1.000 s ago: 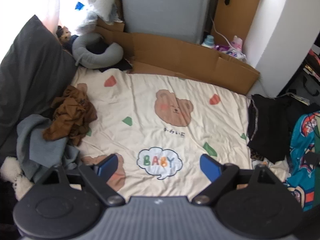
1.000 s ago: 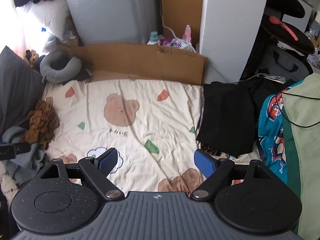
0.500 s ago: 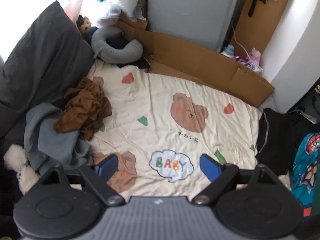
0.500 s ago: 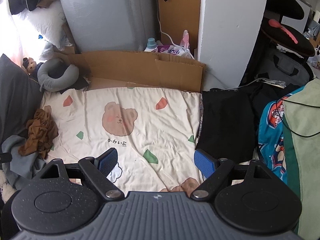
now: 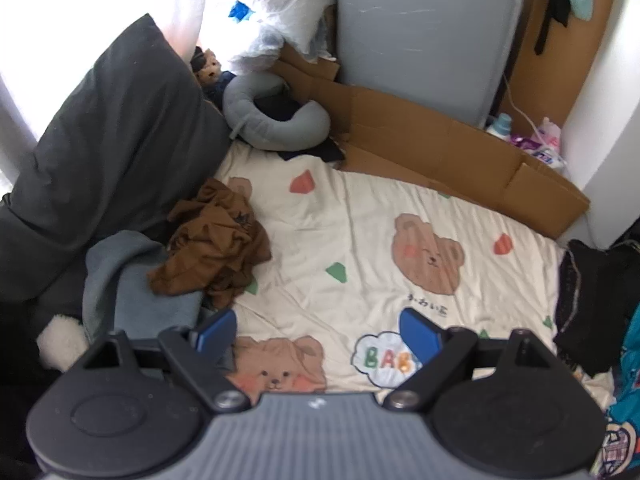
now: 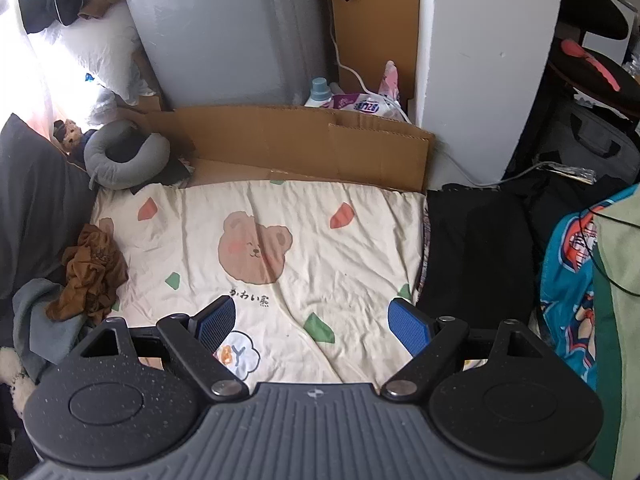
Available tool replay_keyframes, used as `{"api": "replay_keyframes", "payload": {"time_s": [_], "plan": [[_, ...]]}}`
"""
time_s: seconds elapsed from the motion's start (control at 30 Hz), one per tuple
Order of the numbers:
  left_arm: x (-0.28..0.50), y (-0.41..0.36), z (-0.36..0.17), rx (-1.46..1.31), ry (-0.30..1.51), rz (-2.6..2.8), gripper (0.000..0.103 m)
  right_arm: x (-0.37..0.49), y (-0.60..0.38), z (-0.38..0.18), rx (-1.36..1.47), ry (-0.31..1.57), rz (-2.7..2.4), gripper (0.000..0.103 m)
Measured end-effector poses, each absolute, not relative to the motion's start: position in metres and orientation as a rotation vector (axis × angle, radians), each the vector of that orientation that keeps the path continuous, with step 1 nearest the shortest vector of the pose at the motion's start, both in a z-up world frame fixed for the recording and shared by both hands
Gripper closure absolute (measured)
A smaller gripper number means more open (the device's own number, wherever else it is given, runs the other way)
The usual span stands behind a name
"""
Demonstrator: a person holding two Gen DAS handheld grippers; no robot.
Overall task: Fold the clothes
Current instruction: 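Move both grippers toward the crumpled brown T-shirt on the bed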
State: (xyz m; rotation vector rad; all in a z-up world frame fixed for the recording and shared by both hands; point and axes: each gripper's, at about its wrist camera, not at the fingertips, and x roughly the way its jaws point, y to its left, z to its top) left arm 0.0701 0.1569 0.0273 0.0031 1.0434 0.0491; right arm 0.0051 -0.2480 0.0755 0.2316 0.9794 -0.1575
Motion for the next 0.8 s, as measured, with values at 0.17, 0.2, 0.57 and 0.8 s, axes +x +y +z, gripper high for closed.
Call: {"api": "replay_keyframes", "payload": {"time_s": [0.17, 0.2, 0.57, 0.8], "plan": [[0.083, 0.179, 0.016, -0.032, 1.053, 0.077, 0.013, 0.022, -0.245, 0.075, 0.198, 0.985, -0.128, 0.015], [0.085, 0.183, 0.013, -0.035, 1.053, 0.083, 0.013, 0.027, -0.243, 0.075, 0.194, 0.987, -0.119, 0.015], [0.102, 0.223, -0.013, -0.08, 1.032, 0.144, 0.013, 0.07, -0.226, 0.061, 0.212, 0.995, 0.031, 0.015], [0.113, 0.245, -0.037, -0.115, 1.042, 0.207, 0.013, 0.096, -0.208, 0.044, 0.122, 1.015, 0.094, 0.015]]}}
